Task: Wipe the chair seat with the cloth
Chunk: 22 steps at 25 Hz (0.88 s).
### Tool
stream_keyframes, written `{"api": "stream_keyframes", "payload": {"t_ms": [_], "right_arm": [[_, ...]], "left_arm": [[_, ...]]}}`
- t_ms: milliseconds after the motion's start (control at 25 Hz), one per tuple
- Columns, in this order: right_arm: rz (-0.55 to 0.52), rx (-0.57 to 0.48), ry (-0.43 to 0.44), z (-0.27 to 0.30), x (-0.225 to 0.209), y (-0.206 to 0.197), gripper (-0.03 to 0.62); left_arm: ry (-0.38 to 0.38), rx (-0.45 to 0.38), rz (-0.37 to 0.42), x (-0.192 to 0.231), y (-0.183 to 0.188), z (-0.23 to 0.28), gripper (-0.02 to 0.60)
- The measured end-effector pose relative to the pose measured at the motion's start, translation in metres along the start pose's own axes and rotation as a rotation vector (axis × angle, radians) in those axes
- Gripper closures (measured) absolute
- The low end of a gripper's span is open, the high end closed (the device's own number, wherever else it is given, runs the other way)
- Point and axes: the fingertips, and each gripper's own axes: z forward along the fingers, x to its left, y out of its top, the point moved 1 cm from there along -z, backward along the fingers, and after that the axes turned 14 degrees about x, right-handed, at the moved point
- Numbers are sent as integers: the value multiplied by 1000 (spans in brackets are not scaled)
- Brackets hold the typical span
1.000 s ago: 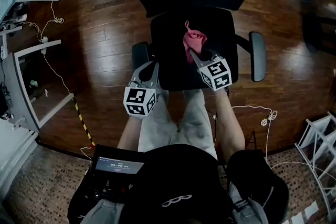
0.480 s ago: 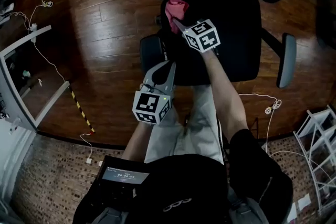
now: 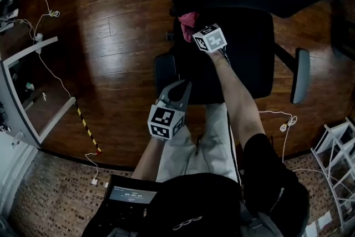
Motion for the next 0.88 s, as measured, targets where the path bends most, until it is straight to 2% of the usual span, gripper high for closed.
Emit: {"api": "stream_keyframes", "payload": {"t_ms": [160,360,720,880], "right_arm": [[41,7,-81,-18,-47,-16,526],[64,17,-132,-38,-92,-38,526],[170,35,-300,-105,-187,-92,525],[193,41,-365,-144,-215,-110,525]], "left_arm": [[19,-5,-21,3,4,1,588],[66,-5,-21,6,5,4,588],[72,42,-49,6,7,11,588],[75,61,-49,8,9,5,588]]}}
